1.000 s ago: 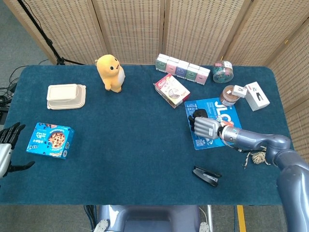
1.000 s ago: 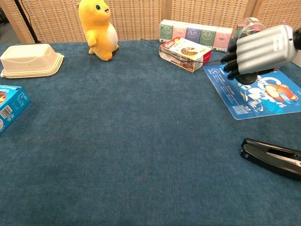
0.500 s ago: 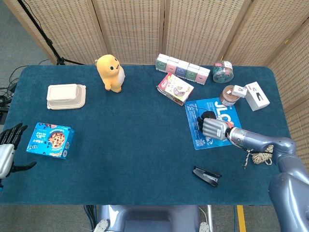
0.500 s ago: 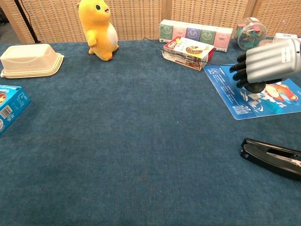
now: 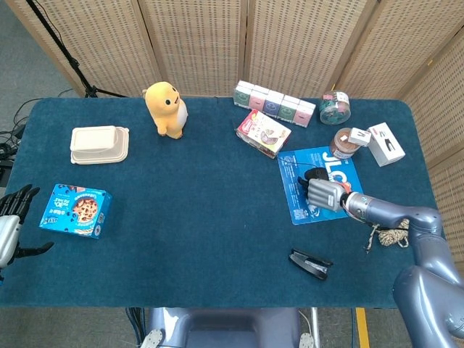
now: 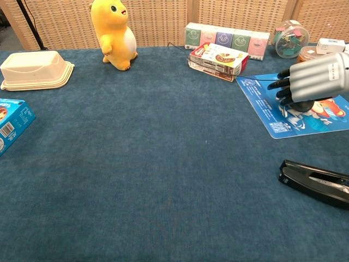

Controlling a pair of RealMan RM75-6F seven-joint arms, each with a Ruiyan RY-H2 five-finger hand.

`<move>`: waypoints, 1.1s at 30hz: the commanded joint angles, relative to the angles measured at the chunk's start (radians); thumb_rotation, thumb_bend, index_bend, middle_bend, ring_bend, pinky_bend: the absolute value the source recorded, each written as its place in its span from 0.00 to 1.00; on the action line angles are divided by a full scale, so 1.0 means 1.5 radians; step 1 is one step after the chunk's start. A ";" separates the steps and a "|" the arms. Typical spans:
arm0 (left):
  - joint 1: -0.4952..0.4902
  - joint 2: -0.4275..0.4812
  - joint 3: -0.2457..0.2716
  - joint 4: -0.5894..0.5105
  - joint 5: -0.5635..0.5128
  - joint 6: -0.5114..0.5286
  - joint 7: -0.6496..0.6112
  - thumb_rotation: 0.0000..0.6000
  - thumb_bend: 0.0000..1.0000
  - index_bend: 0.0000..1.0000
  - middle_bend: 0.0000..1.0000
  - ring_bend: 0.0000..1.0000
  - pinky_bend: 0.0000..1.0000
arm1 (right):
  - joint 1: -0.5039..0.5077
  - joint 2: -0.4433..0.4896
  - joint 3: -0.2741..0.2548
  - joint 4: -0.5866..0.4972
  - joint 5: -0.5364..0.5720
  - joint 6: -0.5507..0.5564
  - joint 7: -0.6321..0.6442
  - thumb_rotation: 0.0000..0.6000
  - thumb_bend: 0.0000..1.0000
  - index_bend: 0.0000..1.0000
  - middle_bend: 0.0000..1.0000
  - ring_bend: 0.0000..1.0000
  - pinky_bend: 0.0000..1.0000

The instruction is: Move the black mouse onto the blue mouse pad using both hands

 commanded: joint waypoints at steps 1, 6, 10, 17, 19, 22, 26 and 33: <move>0.000 -0.001 0.000 -0.001 0.000 -0.001 0.003 1.00 0.07 0.00 0.00 0.00 0.00 | -0.005 0.000 -0.002 0.008 0.004 -0.013 -0.003 1.00 0.61 0.21 0.15 0.01 0.15; -0.001 -0.003 0.000 -0.004 0.001 0.000 0.009 1.00 0.07 0.00 0.00 0.00 0.00 | -0.007 0.005 -0.001 0.004 0.009 -0.006 -0.004 1.00 0.61 0.00 0.00 0.00 0.06; 0.000 -0.003 0.001 -0.005 0.003 0.000 0.012 1.00 0.07 0.00 0.00 0.00 0.00 | -0.008 0.008 -0.001 0.000 0.011 0.002 -0.012 1.00 0.61 0.00 0.00 0.00 0.04; 0.001 0.000 0.000 -0.004 0.005 0.001 0.001 1.00 0.07 0.00 0.00 0.00 0.00 | -0.005 0.026 0.001 -0.017 0.012 0.033 -0.032 1.00 0.61 0.00 0.00 0.00 0.02; 0.002 0.002 0.001 -0.003 0.008 0.001 -0.002 1.00 0.07 0.00 0.00 0.00 0.00 | -0.003 0.039 0.004 -0.028 0.014 0.048 -0.043 1.00 0.61 0.00 0.00 0.00 0.01; 0.003 0.005 0.003 -0.003 0.012 0.001 -0.009 1.00 0.07 0.00 0.00 0.00 0.00 | -0.003 0.060 0.013 -0.053 0.021 0.069 -0.058 1.00 0.61 0.00 0.00 0.00 0.01; 0.008 0.012 0.006 -0.001 0.022 0.005 -0.028 1.00 0.07 0.00 0.00 0.00 0.00 | -0.020 0.117 0.049 -0.131 0.054 0.141 -0.084 1.00 0.61 0.00 0.00 0.00 0.01; 0.023 0.016 0.011 0.001 0.037 0.031 -0.041 1.00 0.07 0.00 0.00 0.00 0.00 | -0.113 0.210 0.149 -0.358 0.185 0.207 -0.153 1.00 0.40 0.00 0.00 0.00 0.00</move>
